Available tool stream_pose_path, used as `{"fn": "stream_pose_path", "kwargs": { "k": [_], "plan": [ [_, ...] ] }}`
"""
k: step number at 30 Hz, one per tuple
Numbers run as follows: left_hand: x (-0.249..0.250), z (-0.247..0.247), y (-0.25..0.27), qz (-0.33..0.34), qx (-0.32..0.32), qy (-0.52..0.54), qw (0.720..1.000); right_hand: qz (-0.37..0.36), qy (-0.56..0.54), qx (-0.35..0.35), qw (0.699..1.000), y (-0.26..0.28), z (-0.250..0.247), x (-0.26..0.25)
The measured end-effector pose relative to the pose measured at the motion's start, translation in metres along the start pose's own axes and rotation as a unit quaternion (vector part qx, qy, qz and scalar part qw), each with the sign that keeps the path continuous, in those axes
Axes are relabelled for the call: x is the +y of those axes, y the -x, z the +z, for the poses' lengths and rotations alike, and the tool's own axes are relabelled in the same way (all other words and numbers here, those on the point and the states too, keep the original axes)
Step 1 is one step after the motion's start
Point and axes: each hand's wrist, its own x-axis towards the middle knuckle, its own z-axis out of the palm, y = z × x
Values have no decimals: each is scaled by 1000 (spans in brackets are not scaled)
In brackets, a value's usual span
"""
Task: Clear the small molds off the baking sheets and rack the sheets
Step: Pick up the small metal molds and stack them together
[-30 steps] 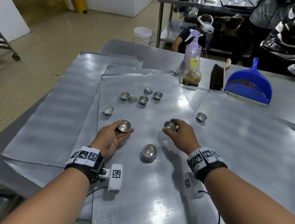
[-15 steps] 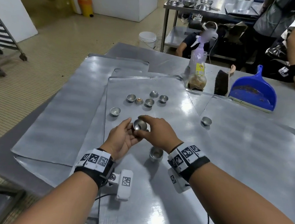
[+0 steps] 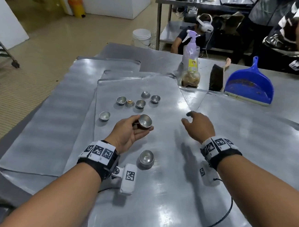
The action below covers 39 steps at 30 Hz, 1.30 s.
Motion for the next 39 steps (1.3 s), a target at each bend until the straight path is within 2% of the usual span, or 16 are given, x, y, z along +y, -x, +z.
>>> {"fn": "stream_pose_path", "kwargs": {
  "k": [3, 6, 10, 19, 22, 25, 28, 32, 35, 39],
  "plan": [
    [-2, 11, -4, -7, 13, -11, 1000, 47, 33, -21, 998, -30, -4, 39],
    [-8, 13, -6, -15, 27, -21, 999, 64, 42, -43, 996, -54, 3, 58],
    [-15, 11, -4, -17, 44, -27, 999, 66, 56, -71, 994, -70, 13, 67],
    [-19, 17, 0, -10, 52, -23, 998, 67, 29, -52, 996, -72, 12, 69],
    [-21, 18, 3, -9, 54, -28, 998, 5, -38, -21, 999, -55, -3, 48],
    [-21, 13, 9, -6, 60, -26, 998, -62, -150, 8, 987, -23, -17, 4],
    [-20, 2, 16, 0, 76, -13, 997, -150, -223, -19, 963, 23, -20, -52],
    [-14, -14, 30, 12, 84, 17, 996, -233, -172, -93, 953, 71, 6, -111],
    [-2, -27, 46, 22, 81, 55, 995, -246, -138, -116, 952, 89, 31, -139],
    [11, -58, 66, 34, 74, 75, 994, -248, -126, -108, 955, 101, 49, -173]
  ]
}}
